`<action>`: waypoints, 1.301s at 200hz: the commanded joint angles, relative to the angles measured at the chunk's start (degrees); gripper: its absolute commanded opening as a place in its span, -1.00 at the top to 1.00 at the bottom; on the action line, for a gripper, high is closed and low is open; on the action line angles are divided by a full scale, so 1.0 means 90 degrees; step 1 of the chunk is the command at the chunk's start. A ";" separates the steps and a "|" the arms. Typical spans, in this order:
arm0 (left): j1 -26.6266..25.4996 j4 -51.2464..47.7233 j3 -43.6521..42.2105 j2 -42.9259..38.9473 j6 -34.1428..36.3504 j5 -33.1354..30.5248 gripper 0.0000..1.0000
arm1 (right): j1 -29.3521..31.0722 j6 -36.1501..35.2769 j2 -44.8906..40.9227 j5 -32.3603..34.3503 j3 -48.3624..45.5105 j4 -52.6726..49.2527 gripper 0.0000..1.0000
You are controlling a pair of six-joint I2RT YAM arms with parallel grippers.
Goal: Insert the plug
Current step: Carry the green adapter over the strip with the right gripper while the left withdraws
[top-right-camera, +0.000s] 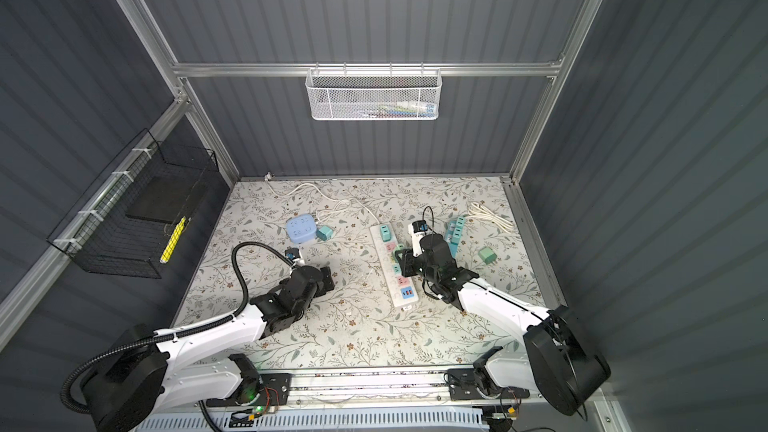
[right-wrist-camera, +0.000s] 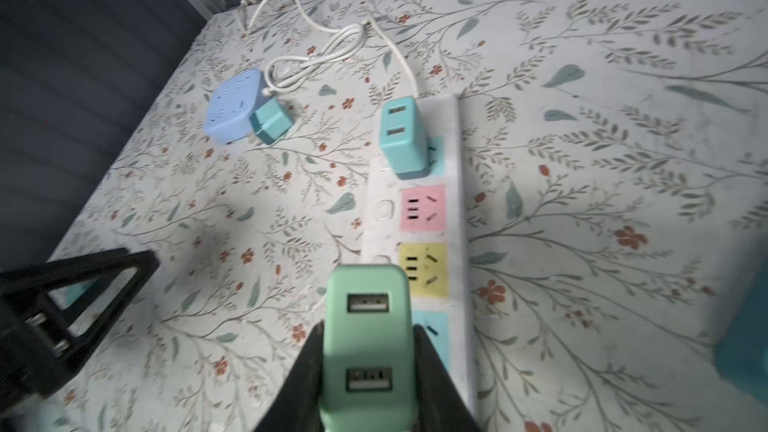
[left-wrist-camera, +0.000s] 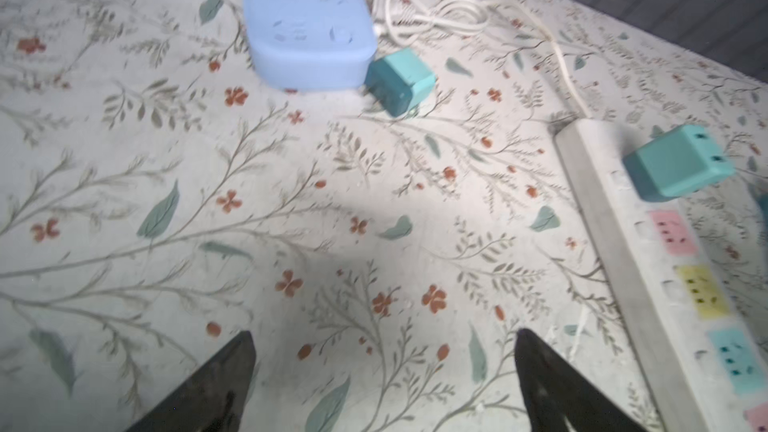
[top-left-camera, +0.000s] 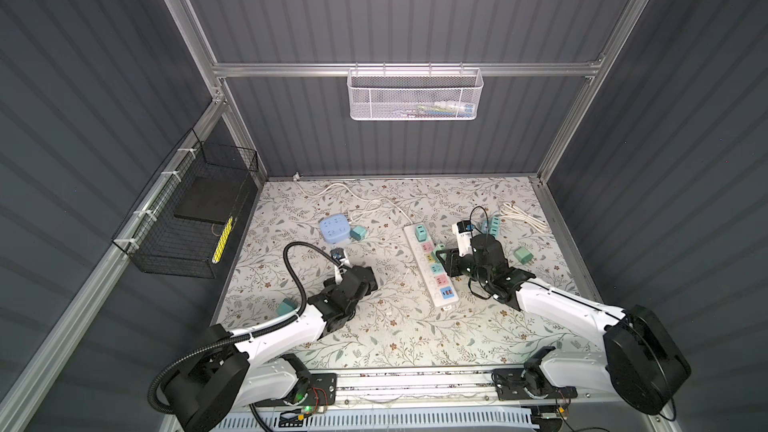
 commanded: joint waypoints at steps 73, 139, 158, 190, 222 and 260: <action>0.0186 0.0462 0.0331 0.0515 0.0017 0.0584 -0.95 | 0.0056 -0.0440 0.1644 0.0689 0.0457 0.1852 0.71; 0.0276 0.0498 0.0368 0.0463 0.0115 0.0595 -0.94 | 0.0109 -0.0471 0.2257 0.0871 0.0720 0.2239 0.73; 0.0307 0.0479 0.0375 0.0438 0.0152 0.0572 -0.94 | 0.0269 -0.0640 0.2396 0.1009 0.0833 0.2147 0.73; 0.0346 0.0439 0.0410 0.0410 0.0182 0.0568 -0.95 | 0.0470 -0.0781 0.2496 0.1464 0.0834 0.2121 0.73; 0.0355 0.0459 0.0424 0.0248 0.0256 0.0540 -0.96 | 0.0486 -0.0783 0.2662 0.1714 0.0935 0.2057 0.73; 0.0428 0.0318 0.0526 0.0392 0.0314 0.0519 -1.00 | 0.0484 -0.0834 0.2837 0.1627 0.1098 0.1928 0.71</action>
